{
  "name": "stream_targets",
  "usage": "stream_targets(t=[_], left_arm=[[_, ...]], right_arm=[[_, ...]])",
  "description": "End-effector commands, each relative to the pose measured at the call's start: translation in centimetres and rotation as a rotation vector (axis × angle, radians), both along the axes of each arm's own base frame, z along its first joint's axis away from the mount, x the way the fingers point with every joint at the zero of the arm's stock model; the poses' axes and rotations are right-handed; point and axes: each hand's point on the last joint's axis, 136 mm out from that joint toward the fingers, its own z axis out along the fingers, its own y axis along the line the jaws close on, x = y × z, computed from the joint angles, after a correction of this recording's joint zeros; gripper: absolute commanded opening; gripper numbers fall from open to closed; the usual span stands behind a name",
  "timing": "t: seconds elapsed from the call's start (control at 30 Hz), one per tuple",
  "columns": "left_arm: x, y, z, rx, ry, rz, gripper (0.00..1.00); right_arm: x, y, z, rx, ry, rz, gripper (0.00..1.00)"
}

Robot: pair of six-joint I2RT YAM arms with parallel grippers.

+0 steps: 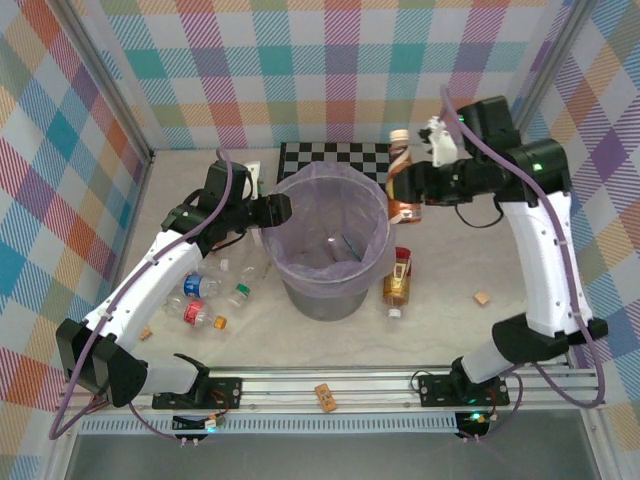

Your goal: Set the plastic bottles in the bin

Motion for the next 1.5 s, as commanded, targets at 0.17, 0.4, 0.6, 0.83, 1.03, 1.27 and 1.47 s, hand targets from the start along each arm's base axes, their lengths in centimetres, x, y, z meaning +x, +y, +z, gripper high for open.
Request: stream_targets(t=[0.17, 0.4, 0.6, 0.83, 1.03, 1.27, 1.47], left_arm=[[0.2, -0.3, -1.3, 0.006, 0.038, -0.008, 0.63], [0.1, -0.2, -1.1, 0.005, 0.029, -0.004, 0.63], [0.1, 0.1, -0.8, 0.009, 0.018, 0.006, 0.63], [0.1, 0.6, -0.8, 0.013, 0.002, 0.028, 0.63], [0.0, 0.9, 0.3, -0.021, -0.024, 0.053, 0.63], [0.0, 1.2, 0.5, -0.051, -0.033, 0.082, 0.62], [0.1, 1.1, -0.3, -0.053, -0.016, 0.086, 0.61]], right_arm=[[-0.8, 8.0, -4.1, -0.111, 0.118, 0.214, 0.44], [-0.3, 11.3, -9.1, -0.149, 0.271, 0.231, 0.44], [-1.6, 12.9, -12.6, -0.175, 0.373, 0.253, 0.44], [-2.0, 14.1, -15.8, -0.135, 0.457, 0.243, 0.43], [-2.1, 15.1, -18.8, -0.117, 0.518, 0.242, 0.43], [-1.7, 16.4, -22.8, -0.097, 0.588, 0.235, 0.46], [-1.9, 16.7, -25.2, -0.087, 0.634, 0.214, 0.50]])
